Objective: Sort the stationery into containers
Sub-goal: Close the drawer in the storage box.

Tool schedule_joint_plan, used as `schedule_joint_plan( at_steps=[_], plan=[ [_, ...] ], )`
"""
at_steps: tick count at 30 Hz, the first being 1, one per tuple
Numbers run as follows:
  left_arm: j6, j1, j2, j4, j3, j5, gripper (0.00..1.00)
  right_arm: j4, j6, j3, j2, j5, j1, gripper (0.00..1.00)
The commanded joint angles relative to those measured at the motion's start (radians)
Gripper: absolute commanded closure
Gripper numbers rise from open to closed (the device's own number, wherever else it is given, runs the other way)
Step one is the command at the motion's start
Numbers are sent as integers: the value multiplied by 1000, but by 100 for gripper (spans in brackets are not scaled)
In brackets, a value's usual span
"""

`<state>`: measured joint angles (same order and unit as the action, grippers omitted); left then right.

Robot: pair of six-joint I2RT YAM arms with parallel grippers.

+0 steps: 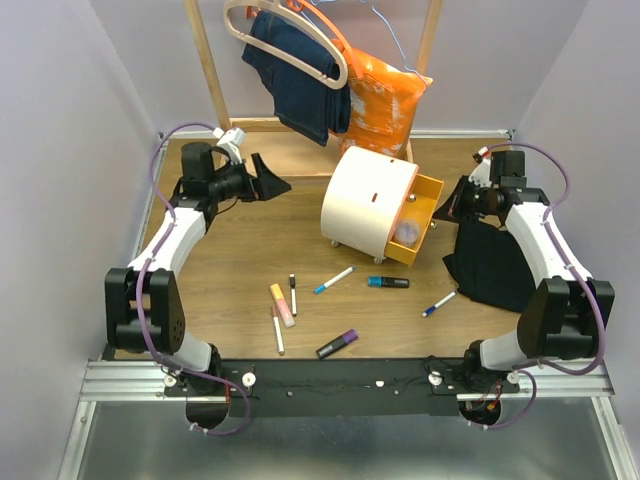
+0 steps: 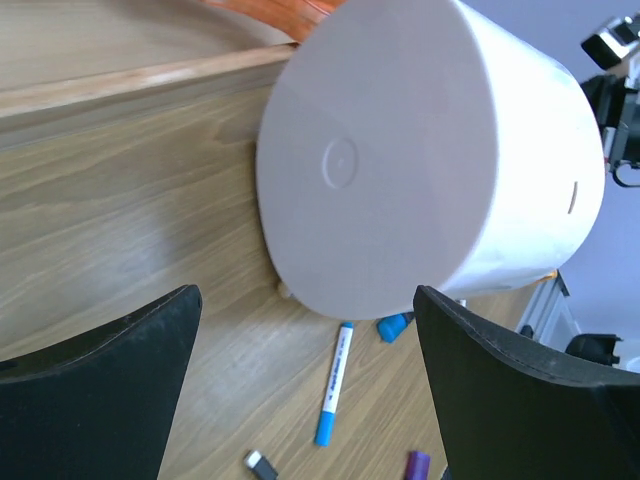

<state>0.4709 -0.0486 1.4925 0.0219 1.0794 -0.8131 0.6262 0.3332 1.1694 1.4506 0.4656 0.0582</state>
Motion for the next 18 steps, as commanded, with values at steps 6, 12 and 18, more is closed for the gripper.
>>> schedule_joint_plan(
  at_steps=[6,12,18],
  plan=[
    [9,-134,49,41,22,-34,4,-75,46,39,57,128,-1,97],
    [-21,-151,55,12,28,-31,4,-88,56,98,109,163,-1,97],
    [-38,-178,63,-11,36,-34,4,-103,76,118,146,196,-17,96]
  ],
)
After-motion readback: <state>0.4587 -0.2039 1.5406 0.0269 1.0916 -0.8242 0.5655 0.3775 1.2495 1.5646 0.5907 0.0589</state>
